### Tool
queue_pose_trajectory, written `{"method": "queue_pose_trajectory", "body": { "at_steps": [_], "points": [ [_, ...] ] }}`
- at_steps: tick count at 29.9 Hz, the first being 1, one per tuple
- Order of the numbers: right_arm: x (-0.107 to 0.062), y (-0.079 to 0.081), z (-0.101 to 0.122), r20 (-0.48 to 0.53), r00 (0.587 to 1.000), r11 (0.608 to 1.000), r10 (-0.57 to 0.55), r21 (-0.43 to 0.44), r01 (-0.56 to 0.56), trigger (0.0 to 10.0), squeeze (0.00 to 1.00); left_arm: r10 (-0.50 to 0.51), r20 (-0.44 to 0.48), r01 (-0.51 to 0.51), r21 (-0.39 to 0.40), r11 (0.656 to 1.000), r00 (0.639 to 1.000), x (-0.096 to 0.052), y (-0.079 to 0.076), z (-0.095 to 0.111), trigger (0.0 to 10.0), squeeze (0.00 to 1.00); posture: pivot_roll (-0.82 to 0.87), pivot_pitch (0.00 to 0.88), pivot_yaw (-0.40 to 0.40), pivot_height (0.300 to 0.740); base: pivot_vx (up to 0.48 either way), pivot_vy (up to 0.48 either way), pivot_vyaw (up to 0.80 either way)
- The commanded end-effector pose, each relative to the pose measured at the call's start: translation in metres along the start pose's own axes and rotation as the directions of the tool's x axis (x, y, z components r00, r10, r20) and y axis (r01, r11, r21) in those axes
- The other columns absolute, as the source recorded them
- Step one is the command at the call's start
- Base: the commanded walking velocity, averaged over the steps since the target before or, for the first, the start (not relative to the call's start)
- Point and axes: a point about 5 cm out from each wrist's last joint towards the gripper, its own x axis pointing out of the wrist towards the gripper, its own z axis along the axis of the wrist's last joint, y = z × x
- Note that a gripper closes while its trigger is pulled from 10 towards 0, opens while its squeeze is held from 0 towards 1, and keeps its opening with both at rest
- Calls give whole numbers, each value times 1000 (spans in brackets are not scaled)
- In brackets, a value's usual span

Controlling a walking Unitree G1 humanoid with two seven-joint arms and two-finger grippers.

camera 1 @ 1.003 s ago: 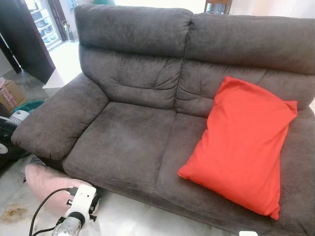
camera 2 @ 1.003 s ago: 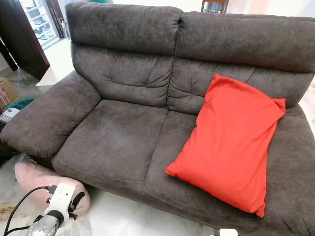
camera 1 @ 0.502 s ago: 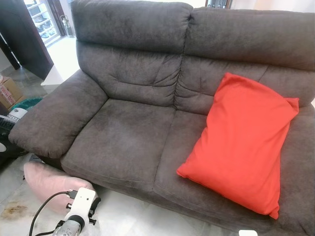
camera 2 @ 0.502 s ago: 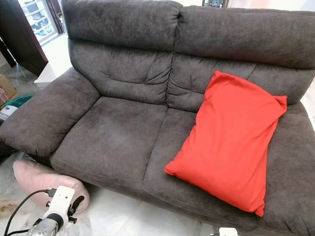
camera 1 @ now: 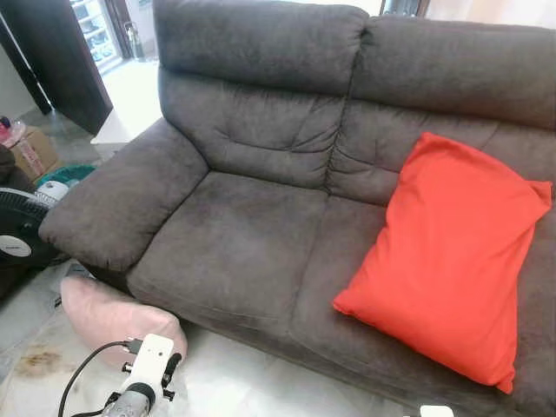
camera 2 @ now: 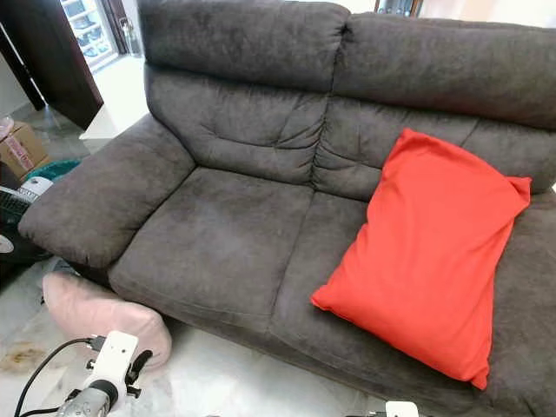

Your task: Move the pillow to the sofa from floor

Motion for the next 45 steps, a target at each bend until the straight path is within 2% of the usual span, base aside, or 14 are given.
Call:
{"method": "queue_pose_trajectory", "body": {
  "at_steps": [1, 21, 33, 39, 45],
  "points": [
    [0, 0, -1, 3, 1000, 1000, 1, 8, -1, 10000, 0, 1, -21, -1, 11, 1000, 1000, 0, 0, -2, 10000, 0, 135, 67, 12, 740, 0, 311, 0],
    [0, 0, -2, 2, 1000, 1000, 4, 8, -4, 10000, 0, 10, 9, -10, 6, 1000, 1000, 2, 6, 5, 10000, 0, 133, 75, 9, 740, 0, 317, 0],
    [0, -1, -2, 1, 1000, 1000, 4, 4, -4, 10000, 0, -4, 97, 3, 8, 1000, 995, 0, -7, 10, 10000, 0, 134, 77, 6, 740, 0, 329, 0],
    [0, -1, -2, 1, 1000, 1000, 6, 2, -6, 10000, 0, 5, 122, -6, 8, 1000, 992, -2, 4, 12, 10000, 0, 134, 78, 6, 740, 0, 333, 0],
    [0, -1, -2, 1, 1000, 1000, 9, 2, -9, 10000, 0, 6, 110, -7, 11, 1000, 994, 2, 2, 15, 10000, 0, 135, 80, 7, 740, 0, 334, 0]
  ]
}}
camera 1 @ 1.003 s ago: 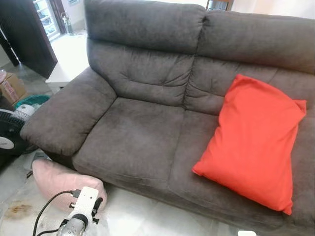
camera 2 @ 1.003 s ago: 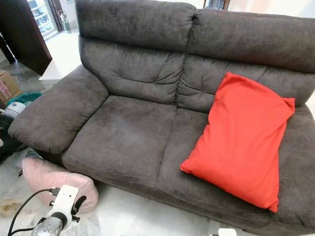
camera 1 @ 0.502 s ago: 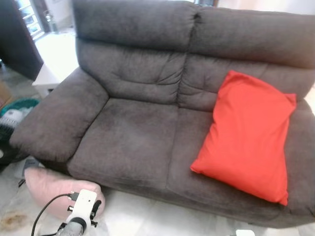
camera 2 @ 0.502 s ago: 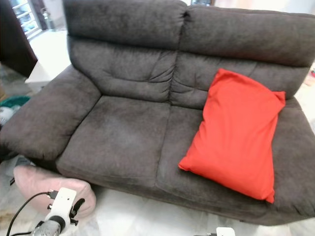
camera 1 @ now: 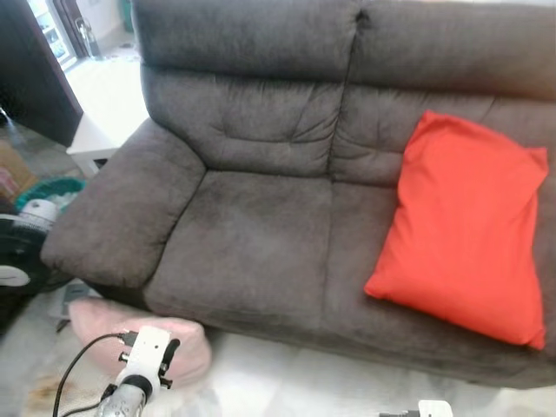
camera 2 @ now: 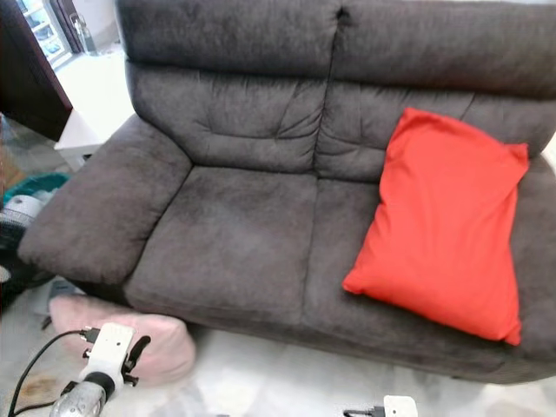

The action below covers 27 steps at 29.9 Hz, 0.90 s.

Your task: Move the pillow to the sofa from floor

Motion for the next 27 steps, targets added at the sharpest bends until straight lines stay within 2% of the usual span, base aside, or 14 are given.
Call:
{"method": "queue_pose_trajectory", "body": {
  "at_steps": [1, 10, 23, 27],
  "points": [
    [0, 1, 1, 4, 1000, 1000, 4, -2, -4, 10000, 0, 5, -28, -5, 8, 1000, 1000, 0, 2, -3, 10000, 0, 135, 80, 7, 740, 0, 334, 0],
    [0, 1, 1, 5, 1000, 1000, 9, -8, -9, 10000, 0, -4, -74, 5, 7, 1000, 997, 11, -9, 4, 10000, 0, 135, 80, 7, 740, 0, 334, 0],
    [0, 1, 1, 5, 1000, 1000, 13, -6, -12, 10000, 0, 3, -62, -3, 8, 1000, 998, 17, -1, 14, 10000, 0, 133, 78, 8, 740, 0, 335, 0],
    [0, 1, 1, 6, 1000, 1000, 13, -6, -13, 10000, 0, 1, -52, 0, 8, 1000, 999, 18, -4, 15, 10000, 0, 133, 75, 9, 740, 0, 333, 0]
  ]
}}
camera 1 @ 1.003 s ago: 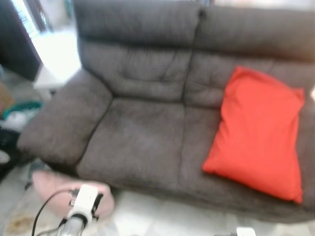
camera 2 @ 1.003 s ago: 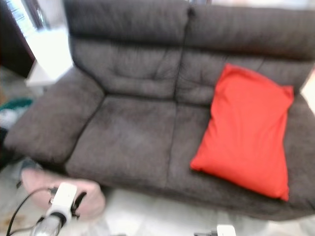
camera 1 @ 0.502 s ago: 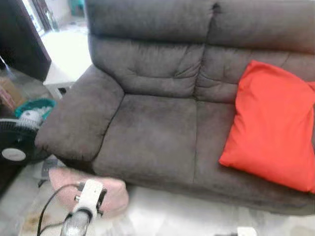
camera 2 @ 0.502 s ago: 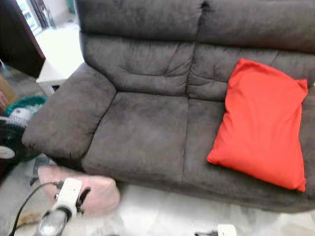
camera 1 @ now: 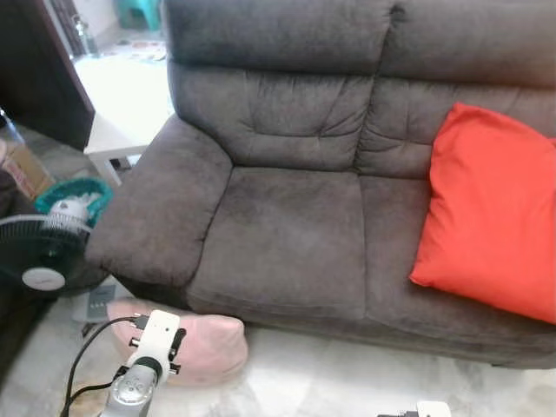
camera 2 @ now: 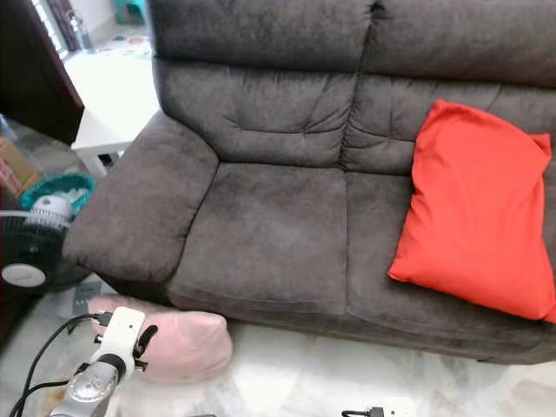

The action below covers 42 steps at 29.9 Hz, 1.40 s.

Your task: Move the pillow to the sofa from floor

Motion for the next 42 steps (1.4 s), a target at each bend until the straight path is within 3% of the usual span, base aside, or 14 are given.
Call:
{"method": "queue_pose_trajectory", "body": {
  "at_steps": [1, 11, 28, 38, 42],
  "points": [
    [-1, -1, -9, -22, 1000, 1000, 4, -6, -5, 10000, 0, -17, -11, 17, 8, 1000, 1000, -2, -5, -4, 10000, 0, 133, 75, 9, 740, 0, 337, 0],
    [-1, 0, -9, -22, 1000, 1000, 15, -5, -15, 10000, 0, -22, -5, 22, 9, 1000, 1000, -10, -8, -14, 10000, 0, 136, 65, 13, 740, 0, 335, 0],
    [-2, 2, -10, -26, 999, 1000, 25, -3, -25, 10000, 0, -33, 159, 30, 24, 999, 987, -6, -6, 13, 10000, 0, 141, 64, 18, 740, 0, 335, 0],
    [-1, 2, -8, -23, 999, 1000, 25, 4, -25, 10000, 0, -23, -8, 22, -58, 998, 1000, 0, 1, 1, 10000, 0, 149, 72, 13, 740, 0, 336, 0],
    [-1, 3, -8, -22, 999, 1000, 26, 6, -26, 10000, 0, 6, -83, -20, -177, 984, 997, 1, 7, -5, 10000, 0, 143, 74, 9, 740, 0, 327, 0]
  ]
}}
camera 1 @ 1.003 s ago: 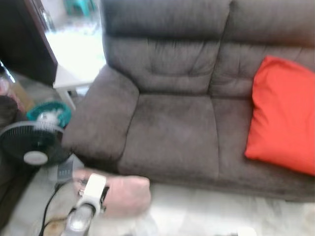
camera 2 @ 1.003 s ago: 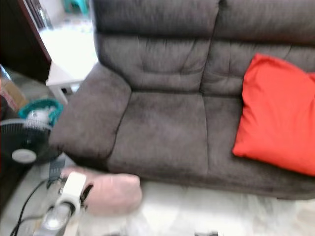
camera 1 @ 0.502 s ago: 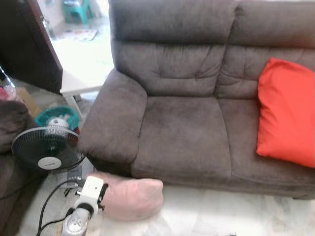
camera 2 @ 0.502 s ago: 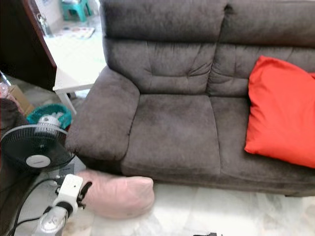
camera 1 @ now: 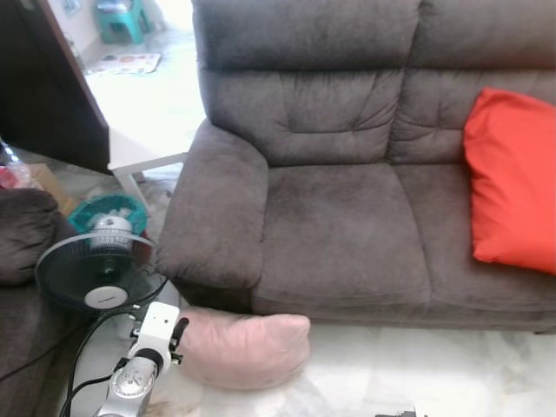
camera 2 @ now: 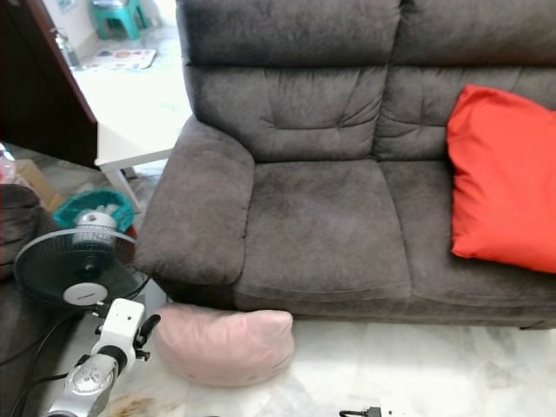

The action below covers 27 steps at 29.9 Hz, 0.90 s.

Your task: Move the pillow to the sofa from floor

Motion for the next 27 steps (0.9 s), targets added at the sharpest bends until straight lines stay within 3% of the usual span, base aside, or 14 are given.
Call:
{"method": "queue_pose_trajectory", "body": {
  "at_steps": [1, 2, 3, 6, 8, 10, 16, 20, 27],
  "points": [
    [0, 4, 0, -1, 1000, 1000, 12, 4, -12, 10000, 0, 31, -51, -33, -41, 999, 998, -1, 12, -4, 10000, 0, 143, 74, 9, 740, 0, 296, 0],
    [0, 4, 0, -1, 1000, 1000, 13, 8, -13, 10000, 0, 109, -48, -116, -202, 973, 993, 3, 26, 5, 10000, 0, 125, 75, 10, 740, 0, 285, 0],
    [0, 4, 0, 1, 1000, 1000, 11, 10, -11, 10000, 0, 140, -41, -146, -247, 958, 989, 5, 30, 9, 10000, 0, 133, 77, 7, 740, 0, 289, 0],
    [0, 3, 1, 2, 1000, 1000, 8, 3, -8, 10000, 0, 94, -84, -106, -145, 984, 992, 5, 24, 5, 10000, 0, 159, 78, 1, 740, 0, 291, 0],
    [0, 3, 1, 0, 1000, 1000, 9, 0, -9, 10000, 0, 88, -127, -104, -120, 987, 988, 2, 23, -5, 10000, 0, 152, 76, 3, 740, 0, 480, 0],
    [0, 4, 1, 0, 1000, 1000, 10, 7, -10, 10000, 0, 107, -222, -128, -80, 989, 969, -7, 25, -25, 10000, 0, 138, 74, 6, 740, 0, 480, 0],
    [0, 4, 2, 4, 1000, 1000, 11, 17, -11, 10000, 0, 89, -355, -120, -68, 990, 931, -23, 18, -56, 10000, 0, 146, 82, 6, 740, 0, 480, 0],
    [0, 5, 1, 1, 1000, 1000, 13, 23, -13, 10000, 0, 69, -416, -78, -5, 997, 907, -33, 14, -72, 10000, 0, 136, 85, 7, 740, 0, 442, 0],
    [0, 5, 1, 0, 1000, 999, 14, 53, -14, 10000, 0, 77, -449, -80, 12, 997, 890, -37, 11, -79, 10000, 0, 137, 90, 8, 740, 0, 162, 0]
  ]
}}
